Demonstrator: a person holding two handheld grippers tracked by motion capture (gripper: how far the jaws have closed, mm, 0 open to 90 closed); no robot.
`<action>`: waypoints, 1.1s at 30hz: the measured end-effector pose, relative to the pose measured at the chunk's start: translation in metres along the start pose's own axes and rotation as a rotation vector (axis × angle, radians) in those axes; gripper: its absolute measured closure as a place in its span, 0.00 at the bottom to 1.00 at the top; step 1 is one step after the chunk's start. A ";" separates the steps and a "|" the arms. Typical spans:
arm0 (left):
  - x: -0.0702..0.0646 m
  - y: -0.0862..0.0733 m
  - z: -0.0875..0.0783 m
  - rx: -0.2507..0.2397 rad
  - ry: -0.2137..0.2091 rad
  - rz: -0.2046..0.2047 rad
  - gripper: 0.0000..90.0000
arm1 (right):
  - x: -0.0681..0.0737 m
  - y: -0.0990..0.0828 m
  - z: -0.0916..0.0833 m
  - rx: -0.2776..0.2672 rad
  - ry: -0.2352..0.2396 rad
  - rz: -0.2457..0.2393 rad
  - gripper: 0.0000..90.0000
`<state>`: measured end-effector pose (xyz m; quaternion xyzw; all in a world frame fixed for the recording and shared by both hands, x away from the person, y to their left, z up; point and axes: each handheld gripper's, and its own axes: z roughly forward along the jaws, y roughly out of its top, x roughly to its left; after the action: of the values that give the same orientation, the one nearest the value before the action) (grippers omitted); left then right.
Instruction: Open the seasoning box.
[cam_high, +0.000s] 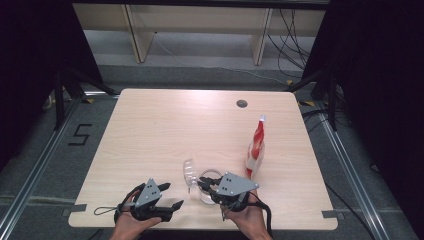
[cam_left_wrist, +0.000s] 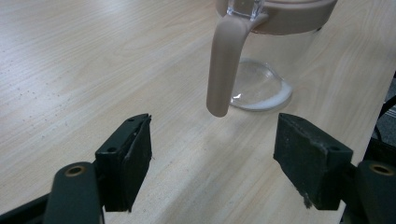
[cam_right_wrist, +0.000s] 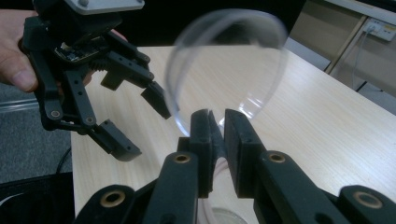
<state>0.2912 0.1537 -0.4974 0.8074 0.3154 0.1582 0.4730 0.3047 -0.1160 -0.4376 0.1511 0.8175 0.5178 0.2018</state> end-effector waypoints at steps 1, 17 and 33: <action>0.001 0.000 0.000 0.010 0.005 0.009 0.30 | -0.001 0.000 -0.001 0.000 -0.004 0.005 0.90; 0.001 0.000 0.001 0.002 -0.003 -0.010 0.29 | -0.026 -0.027 -0.033 0.000 -0.138 0.107 0.74; 0.001 0.002 0.003 0.009 0.012 -0.029 0.22 | -0.031 -0.056 -0.045 0.047 -0.184 0.223 0.53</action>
<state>0.2950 0.1515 -0.4972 0.8039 0.3307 0.1549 0.4694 0.3074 -0.1886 -0.4657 0.2923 0.7857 0.5016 0.2135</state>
